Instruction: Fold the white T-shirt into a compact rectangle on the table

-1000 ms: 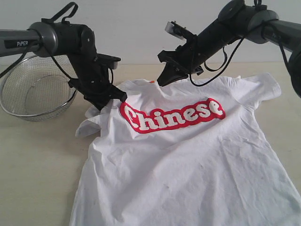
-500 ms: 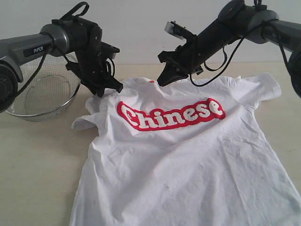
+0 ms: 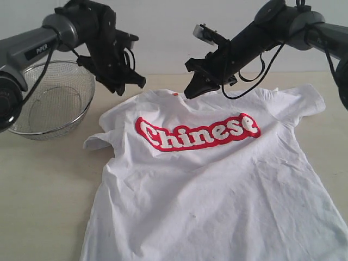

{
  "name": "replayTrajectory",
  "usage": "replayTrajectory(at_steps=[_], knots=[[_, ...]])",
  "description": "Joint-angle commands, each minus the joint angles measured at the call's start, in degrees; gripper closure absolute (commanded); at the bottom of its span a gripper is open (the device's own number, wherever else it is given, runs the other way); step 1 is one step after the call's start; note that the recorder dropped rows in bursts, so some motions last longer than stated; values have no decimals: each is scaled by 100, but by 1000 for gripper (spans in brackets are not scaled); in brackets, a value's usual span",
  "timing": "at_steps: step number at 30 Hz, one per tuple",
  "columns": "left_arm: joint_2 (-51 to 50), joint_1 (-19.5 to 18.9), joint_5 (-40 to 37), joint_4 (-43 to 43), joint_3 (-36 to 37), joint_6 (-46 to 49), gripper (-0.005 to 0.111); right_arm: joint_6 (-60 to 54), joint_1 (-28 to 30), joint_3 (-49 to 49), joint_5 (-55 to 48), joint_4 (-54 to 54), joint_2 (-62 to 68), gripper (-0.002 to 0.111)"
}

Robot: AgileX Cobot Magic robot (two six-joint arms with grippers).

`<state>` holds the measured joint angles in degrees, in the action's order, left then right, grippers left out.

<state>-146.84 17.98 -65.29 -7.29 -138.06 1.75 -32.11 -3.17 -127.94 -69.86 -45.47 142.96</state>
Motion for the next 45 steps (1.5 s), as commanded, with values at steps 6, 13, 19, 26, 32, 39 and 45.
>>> replayTrajectory(at_steps=[6, 13, 19, 26, 32, 39, 45], knots=[[465, -4, -467, 1290, -317, 303, 88, 502, 1109, -2, -10, 393, -232, 108], [445, -4, -467, 1715, -317, 303, 88, 561, 1183, -2, 417, 557, -232, 108], [445, -4, -467, 2186, -317, 303, 88, 541, 647, -2, 1343, 573, -177, 108], [445, -4, -467, 2185, -317, 303, 88, 658, 45, -2, 2448, 989, 25, 101], [445, -4, -467, 2185, -317, 316, 88, 1330, -217, -2, 3061, 1787, 242, 51], [445, -4, -467, 2185, -317, 317, 88, 1850, -209, -2, 3087, 2120, 583, 49], [445, -4, -467, 2185, -317, 317, 88, 1875, -209, -2, 3174, 2188, 638, 64]])
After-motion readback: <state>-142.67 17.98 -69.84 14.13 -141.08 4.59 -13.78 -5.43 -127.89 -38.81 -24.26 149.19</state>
